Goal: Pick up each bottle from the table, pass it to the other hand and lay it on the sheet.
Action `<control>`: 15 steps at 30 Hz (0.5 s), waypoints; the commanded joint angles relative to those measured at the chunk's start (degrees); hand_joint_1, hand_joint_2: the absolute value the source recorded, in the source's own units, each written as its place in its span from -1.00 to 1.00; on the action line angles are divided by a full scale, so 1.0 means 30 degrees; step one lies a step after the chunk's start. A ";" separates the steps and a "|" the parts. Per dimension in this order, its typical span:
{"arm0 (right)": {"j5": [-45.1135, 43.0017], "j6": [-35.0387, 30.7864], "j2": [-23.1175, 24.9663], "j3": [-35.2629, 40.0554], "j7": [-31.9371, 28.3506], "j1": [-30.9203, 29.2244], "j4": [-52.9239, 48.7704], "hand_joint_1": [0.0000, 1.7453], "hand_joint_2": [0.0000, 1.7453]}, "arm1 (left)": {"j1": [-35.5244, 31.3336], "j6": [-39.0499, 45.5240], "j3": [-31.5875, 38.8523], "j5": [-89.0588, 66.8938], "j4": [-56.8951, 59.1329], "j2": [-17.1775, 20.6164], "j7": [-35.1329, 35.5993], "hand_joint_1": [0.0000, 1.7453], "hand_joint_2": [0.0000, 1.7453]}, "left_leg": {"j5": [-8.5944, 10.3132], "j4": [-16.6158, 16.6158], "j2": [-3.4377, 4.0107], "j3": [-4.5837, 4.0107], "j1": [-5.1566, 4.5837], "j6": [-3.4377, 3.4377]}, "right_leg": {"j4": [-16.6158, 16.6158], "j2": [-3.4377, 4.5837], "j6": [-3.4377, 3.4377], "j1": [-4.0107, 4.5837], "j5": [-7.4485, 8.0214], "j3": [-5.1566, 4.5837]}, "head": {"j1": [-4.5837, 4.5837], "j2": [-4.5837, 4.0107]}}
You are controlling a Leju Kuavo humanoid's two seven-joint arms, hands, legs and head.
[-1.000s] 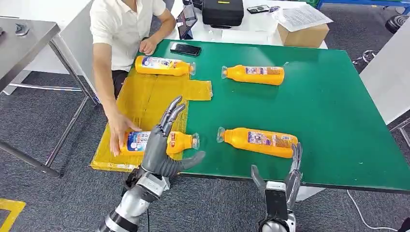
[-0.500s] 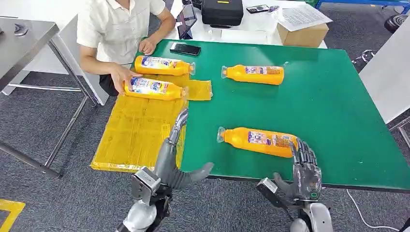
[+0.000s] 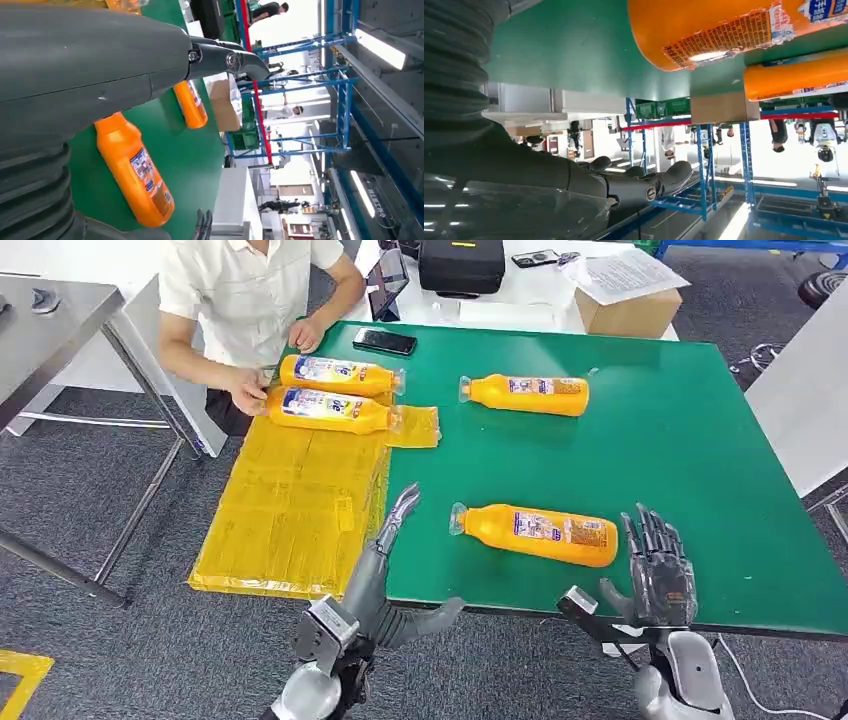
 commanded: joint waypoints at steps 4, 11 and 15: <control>-0.0168 0.0458 -0.1114 0.3355 0.1067 -0.3494 0.5282 -1.00 1.00 | -0.1282 -0.0383 -0.0637 0.0314 0.1474 0.0031 0.0154 -1.00 1.00 | -0.0012 -0.0015 0.0048 0.0066 0.0012 -0.0027 | -0.0025 0.0055 -0.0031 0.0013 0.0008 0.0056 | 0.0000 0.0000; -0.0808 0.0789 -0.0558 0.4489 0.1245 -0.4926 0.6965 -1.00 1.00 | -0.1390 -0.0477 -0.0661 0.0578 0.1463 0.0019 0.0300 -1.00 1.00 | -0.0015 -0.0023 0.0068 0.0092 0.0013 -0.0027 | -0.0024 0.0072 -0.0031 0.0016 0.0007 0.0076 | 0.0000 0.0000; -0.1722 0.1360 -0.0191 0.5200 0.0787 -0.5245 0.7896 -1.00 1.00 | -0.1507 -0.0524 -0.0716 0.0770 0.1661 -0.0019 0.0454 -1.00 1.00 | -0.0017 -0.0015 0.0050 0.0095 0.0021 -0.0025 | -0.0021 0.0057 -0.0030 0.0022 0.0000 0.0081 | 0.0000 0.0000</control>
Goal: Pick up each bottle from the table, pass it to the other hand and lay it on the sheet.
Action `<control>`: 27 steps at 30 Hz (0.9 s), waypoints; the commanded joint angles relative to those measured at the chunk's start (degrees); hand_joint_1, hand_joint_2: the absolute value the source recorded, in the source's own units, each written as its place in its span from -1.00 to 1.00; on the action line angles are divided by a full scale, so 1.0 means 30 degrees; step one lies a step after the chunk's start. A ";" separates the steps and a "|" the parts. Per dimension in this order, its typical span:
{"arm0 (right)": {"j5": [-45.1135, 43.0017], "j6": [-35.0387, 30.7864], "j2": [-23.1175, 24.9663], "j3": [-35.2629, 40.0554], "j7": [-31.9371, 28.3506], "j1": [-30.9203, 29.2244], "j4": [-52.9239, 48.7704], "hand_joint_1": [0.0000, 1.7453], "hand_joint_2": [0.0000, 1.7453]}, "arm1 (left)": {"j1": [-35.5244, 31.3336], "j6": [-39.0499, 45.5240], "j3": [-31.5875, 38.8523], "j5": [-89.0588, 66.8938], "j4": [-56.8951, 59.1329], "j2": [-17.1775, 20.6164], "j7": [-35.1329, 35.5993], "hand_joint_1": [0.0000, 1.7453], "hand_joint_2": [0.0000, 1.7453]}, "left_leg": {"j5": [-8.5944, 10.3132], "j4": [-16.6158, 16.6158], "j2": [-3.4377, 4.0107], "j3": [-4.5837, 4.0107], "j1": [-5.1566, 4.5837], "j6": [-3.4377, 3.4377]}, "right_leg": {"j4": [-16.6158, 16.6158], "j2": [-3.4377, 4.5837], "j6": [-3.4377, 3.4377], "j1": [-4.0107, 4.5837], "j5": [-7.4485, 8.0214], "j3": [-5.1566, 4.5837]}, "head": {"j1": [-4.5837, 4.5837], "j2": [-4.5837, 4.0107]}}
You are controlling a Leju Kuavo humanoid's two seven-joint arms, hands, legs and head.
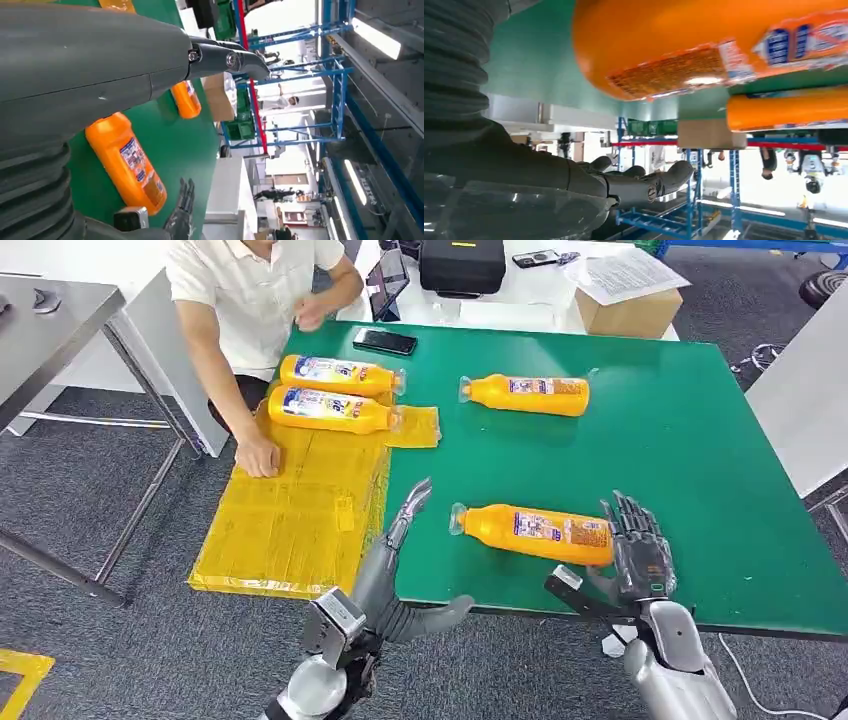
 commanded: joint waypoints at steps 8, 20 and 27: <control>-0.2023 0.2668 0.0964 0.3041 -0.0526 -0.3530 0.5828 -1.00 1.00 | -0.1132 -0.0274 -0.0451 0.0655 0.1595 0.0126 0.0476 -1.00 1.00 | -0.0030 -0.0015 0.0059 0.0088 0.0023 -0.0045 | -0.0023 0.0073 -0.0050 0.0022 -0.0006 0.0077 | 0.0007 0.0000; -0.1972 0.2754 0.1041 0.3244 -0.0492 -0.3694 0.6046 -1.00 1.00 | -0.1153 -0.0294 -0.0483 0.0666 0.1584 0.0139 0.0478 -1.00 1.00 | -0.0028 -0.0015 0.0021 0.0109 0.0020 -0.0043 | -0.0017 0.0028 -0.0046 0.0019 -0.0019 0.0098 | 0.0007 0.0000; -0.2063 0.2905 0.1047 0.3301 -0.0484 -0.3713 0.6175 -1.00 1.00 | -0.1142 -0.0316 -0.0463 0.0746 0.1579 0.0129 0.0501 -1.00 1.00 | -0.0014 -0.0019 0.0012 0.0088 0.0020 -0.0035 | -0.0024 0.0017 -0.0038 0.0019 -0.0007 0.0082 | 0.0007 0.0000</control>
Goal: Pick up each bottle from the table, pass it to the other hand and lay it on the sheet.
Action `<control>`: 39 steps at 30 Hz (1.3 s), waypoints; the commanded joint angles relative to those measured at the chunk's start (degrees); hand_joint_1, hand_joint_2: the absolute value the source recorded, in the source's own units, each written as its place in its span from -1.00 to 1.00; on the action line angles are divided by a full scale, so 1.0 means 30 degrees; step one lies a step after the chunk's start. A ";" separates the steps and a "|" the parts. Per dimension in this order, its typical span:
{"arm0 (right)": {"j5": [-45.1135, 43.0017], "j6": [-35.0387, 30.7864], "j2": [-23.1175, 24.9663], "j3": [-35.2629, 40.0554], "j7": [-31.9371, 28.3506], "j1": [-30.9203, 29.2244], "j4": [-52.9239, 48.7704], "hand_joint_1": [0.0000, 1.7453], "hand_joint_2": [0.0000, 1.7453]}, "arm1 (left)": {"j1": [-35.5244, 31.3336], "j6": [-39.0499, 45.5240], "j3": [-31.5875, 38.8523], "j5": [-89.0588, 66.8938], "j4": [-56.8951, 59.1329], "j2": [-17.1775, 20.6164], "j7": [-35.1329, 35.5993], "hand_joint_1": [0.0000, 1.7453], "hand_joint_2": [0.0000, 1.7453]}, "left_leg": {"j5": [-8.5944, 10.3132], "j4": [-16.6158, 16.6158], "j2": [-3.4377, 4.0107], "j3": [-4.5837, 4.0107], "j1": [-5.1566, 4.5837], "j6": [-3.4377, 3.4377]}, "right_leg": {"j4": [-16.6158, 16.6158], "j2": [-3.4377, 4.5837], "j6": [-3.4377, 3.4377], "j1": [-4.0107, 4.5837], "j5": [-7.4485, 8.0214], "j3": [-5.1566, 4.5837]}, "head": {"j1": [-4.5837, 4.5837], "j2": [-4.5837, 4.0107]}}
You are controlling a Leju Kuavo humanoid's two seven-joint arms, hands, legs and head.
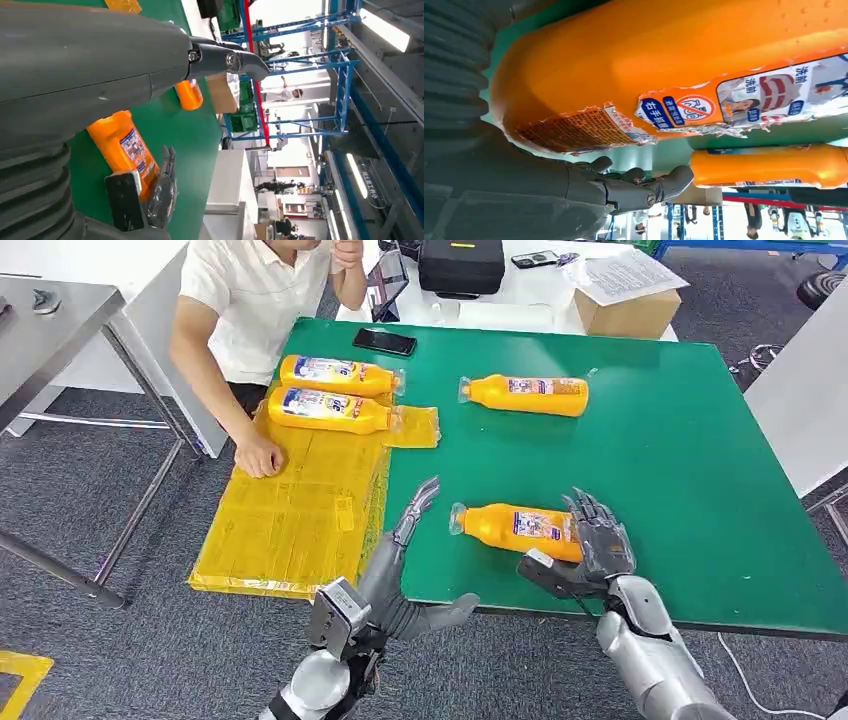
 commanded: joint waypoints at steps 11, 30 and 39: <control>-0.1308 0.6987 -0.0530 0.2335 0.2806 -0.2132 0.4518 -0.54 1.00 | -0.0825 -0.0459 -0.0205 0.0947 0.1246 0.0212 0.0638 -1.00 1.00 | -0.0016 -0.0021 -0.0007 0.0142 0.0027 -0.0050 | -0.0030 0.0003 -0.0053 0.0027 -0.0014 0.0131 | 0.0000 0.0000; -0.4685 0.9187 -0.1496 0.0906 0.1439 0.0644 0.3903 1.00 1.00 | -0.0070 -0.1413 0.1351 0.2968 0.0845 0.0695 0.1570 -1.00 1.00 | -0.0131 -0.0039 -0.0085 0.0658 0.0070 0.0033 | -0.0172 -0.0069 -0.0010 0.0069 -0.0125 0.0492 | 0.0007 0.0000; -0.6788 0.9897 -0.1292 0.0185 -0.0183 0.1368 0.2127 1.00 1.00 | 0.0222 -0.1342 0.2254 0.4204 0.1194 0.0188 0.2164 -1.00 1.00 | -0.0136 -0.0039 -0.0079 0.0674 0.0074 0.0040 | -0.0233 -0.0068 -0.0033 0.0066 -0.0143 0.0549 | 0.0007 0.0000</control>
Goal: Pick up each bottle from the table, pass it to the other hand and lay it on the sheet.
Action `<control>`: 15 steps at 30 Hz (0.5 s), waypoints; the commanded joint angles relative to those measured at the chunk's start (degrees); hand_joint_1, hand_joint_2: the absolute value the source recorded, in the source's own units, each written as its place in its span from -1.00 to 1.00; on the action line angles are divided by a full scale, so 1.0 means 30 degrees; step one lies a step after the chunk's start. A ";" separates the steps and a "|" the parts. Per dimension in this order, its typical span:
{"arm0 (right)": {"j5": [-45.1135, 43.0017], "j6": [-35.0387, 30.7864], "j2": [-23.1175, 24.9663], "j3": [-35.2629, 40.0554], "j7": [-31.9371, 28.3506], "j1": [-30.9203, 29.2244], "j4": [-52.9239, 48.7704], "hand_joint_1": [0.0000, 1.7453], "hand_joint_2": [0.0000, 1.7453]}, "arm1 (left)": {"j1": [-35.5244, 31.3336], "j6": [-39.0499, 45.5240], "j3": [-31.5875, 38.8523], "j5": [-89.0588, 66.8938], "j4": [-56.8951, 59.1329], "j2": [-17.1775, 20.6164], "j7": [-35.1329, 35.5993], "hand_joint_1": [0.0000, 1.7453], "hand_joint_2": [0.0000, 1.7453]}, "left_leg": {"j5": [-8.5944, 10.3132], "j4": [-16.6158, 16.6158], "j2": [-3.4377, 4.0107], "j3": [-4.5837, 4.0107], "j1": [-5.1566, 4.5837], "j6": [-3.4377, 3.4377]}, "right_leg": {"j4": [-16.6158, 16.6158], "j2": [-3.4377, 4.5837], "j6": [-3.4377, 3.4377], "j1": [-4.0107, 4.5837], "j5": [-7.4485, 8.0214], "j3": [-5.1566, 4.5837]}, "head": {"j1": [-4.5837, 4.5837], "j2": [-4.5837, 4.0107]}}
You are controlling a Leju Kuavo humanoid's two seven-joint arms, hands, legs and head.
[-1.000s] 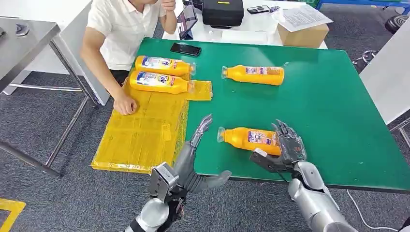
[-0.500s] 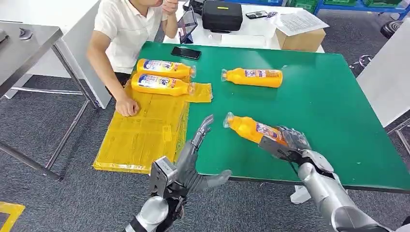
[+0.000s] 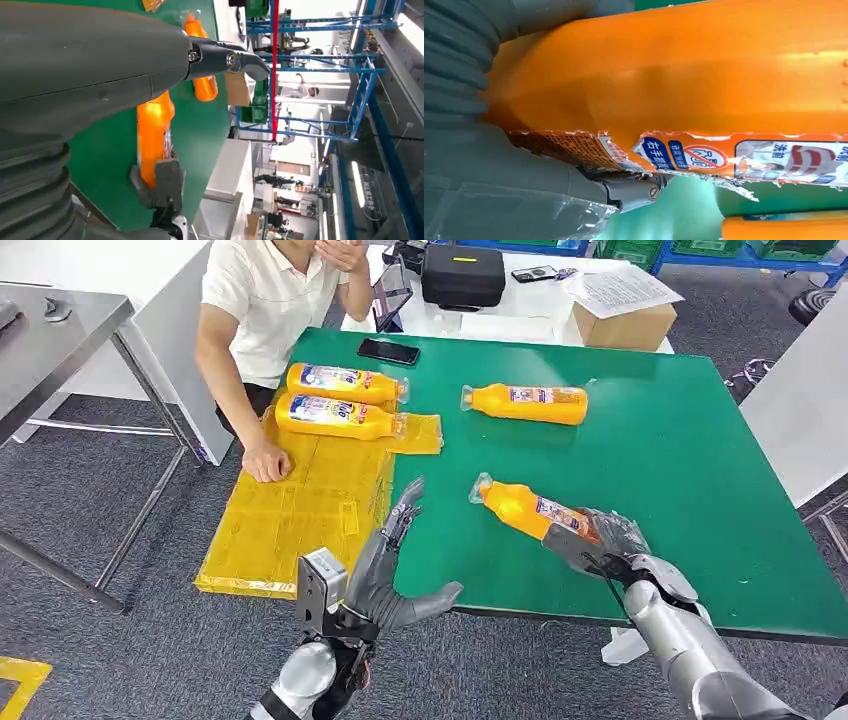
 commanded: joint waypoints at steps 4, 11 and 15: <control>-0.4714 0.2056 0.0963 -0.0907 -0.2381 0.4601 -0.4025 1.00 1.00 | 0.0220 0.1016 0.1291 0.3987 0.3542 -0.0101 0.2607 -1.00 1.00 | 0.0033 -0.0097 -0.0099 0.0020 0.0049 -0.0042 | -0.0125 -0.0087 -0.0047 0.0051 0.0026 0.0080 | 0.0000 0.0000; -0.8808 0.3339 0.2661 0.0844 -0.2785 0.5581 -1.0166 1.00 1.00 | -0.0493 0.0212 0.0230 0.6158 0.6057 0.0390 0.2478 -1.00 1.00 | -0.0072 -0.0038 0.0168 0.0017 0.0054 -0.0080 | -0.0021 0.0138 -0.0040 0.0065 0.0062 0.0180 | -0.0007 0.0000; -0.9929 0.3556 0.2923 0.1266 -0.3552 0.5456 -1.1062 1.00 1.00 | -0.0648 0.0024 0.0350 0.6761 0.5378 0.0567 0.2893 -1.00 1.00 | -0.0049 -0.0024 0.0164 -0.0112 0.0081 -0.0094 | 0.0012 0.0131 -0.0041 0.0087 0.0065 0.0040 | -0.0015 0.0000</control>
